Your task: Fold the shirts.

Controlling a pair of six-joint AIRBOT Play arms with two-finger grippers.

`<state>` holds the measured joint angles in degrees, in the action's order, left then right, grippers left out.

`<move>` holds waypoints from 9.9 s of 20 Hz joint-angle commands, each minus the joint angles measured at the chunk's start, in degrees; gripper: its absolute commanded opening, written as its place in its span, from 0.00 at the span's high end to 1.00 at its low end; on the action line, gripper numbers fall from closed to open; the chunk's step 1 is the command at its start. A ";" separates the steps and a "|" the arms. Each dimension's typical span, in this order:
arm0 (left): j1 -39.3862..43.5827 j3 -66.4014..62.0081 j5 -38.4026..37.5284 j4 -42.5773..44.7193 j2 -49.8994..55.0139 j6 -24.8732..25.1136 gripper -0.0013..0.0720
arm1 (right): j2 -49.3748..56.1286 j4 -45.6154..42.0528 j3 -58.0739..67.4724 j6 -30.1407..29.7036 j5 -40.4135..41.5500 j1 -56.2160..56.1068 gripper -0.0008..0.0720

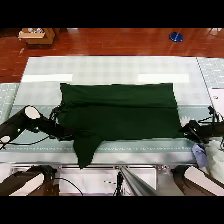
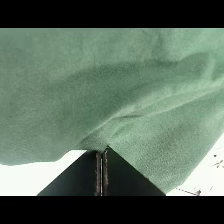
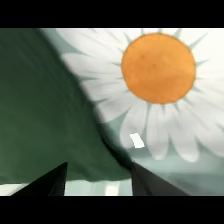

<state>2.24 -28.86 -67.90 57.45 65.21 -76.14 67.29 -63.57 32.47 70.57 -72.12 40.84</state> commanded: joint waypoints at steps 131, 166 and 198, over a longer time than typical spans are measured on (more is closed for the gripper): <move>-28.94 -53.81 -7.28 -34.45 5.57 4.15 0.95 | 16.72 9.66 34.60 29.05 34.53 -73.68 0.95; -24.22 -53.81 -8.70 -19.28 5.42 6.47 0.51 | 1.73 39.06 -5.03 8.33 35.36 -53.75 0.88; -24.65 -53.81 -4.96 -19.23 8.09 11.23 0.52 | -33.81 -62.18 14.05 17.57 -33.57 18.93 0.95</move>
<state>-22.24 -82.63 -72.95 38.04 72.14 -66.13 33.52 -118.02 52.69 89.69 -104.47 53.45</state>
